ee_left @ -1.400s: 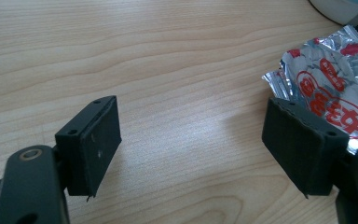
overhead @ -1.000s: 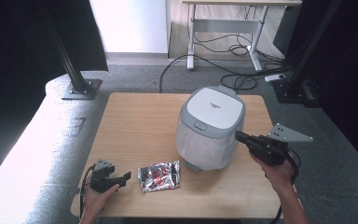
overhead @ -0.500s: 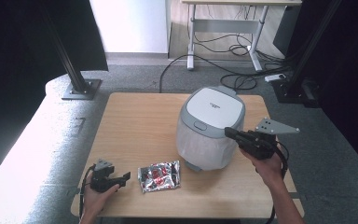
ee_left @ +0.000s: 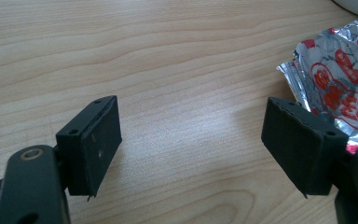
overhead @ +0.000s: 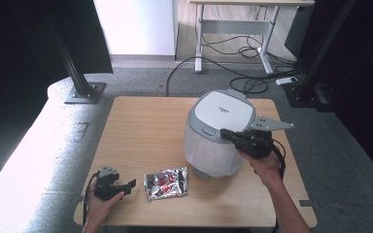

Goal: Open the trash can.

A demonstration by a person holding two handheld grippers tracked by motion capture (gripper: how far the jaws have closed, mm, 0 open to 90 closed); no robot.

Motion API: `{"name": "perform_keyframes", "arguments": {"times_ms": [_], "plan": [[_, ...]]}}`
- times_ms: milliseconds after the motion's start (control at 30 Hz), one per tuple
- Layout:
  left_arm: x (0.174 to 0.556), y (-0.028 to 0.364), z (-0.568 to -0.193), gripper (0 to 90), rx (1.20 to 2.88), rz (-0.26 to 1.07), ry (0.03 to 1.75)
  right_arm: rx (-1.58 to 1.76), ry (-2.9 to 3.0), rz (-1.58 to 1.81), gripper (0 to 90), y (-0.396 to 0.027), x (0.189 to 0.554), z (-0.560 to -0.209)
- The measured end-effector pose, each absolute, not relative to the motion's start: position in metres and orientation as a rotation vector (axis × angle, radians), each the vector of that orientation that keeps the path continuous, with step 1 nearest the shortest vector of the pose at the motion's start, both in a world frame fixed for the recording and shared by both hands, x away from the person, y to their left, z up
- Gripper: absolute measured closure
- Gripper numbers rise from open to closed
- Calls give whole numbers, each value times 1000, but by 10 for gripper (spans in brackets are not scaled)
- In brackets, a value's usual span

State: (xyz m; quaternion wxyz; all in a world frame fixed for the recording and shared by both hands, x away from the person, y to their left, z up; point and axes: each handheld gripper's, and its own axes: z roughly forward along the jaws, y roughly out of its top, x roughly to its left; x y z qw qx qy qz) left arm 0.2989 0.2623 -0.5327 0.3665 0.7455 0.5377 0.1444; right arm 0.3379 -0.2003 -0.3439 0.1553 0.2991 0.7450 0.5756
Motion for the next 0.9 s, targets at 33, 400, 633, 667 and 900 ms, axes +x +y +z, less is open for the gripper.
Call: {"name": "perform_keyframes", "arguments": {"times_ms": [33,400,633,667,900], "plan": [[299,262,-533,201,1916,370,1383,857,2143,1653,895,-197,341,-344],[299,263,-533,201,1922,367,1383,843,2191,1629,895,-179,353,-341],[298,263,-533,202,1923,371,1383,851,2191,1634,896,-178,354,-344],[298,263,-533,202,1923,371,1383,851,2191,1634,896,-178,354,-344],[298,262,-533,201,1925,368,1379,843,2206,1612,897,-177,351,-343]]}}
